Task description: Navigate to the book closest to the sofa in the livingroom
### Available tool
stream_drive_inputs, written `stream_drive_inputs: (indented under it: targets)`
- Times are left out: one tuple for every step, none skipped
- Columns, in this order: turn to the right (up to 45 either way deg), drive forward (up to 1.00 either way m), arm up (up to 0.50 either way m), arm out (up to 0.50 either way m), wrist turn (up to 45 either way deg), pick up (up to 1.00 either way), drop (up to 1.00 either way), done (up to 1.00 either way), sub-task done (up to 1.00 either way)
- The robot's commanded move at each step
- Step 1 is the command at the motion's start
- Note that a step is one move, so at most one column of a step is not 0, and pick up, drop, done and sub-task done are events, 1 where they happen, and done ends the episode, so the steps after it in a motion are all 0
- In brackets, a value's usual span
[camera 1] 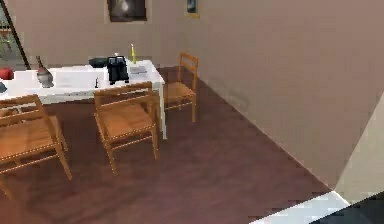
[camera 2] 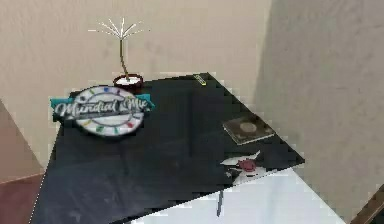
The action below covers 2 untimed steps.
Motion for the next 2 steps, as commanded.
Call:
stream_drive_inputs:
  targets:
    - [-30.0, 0.0, 0.0, 0.0, 0.0, 0.0, 0.0, 0.0, 0.0]
    - [0.0, 0.55, 0.0, 0.0, 0.0, 0.0, 0.0, 0.0, 0.0]
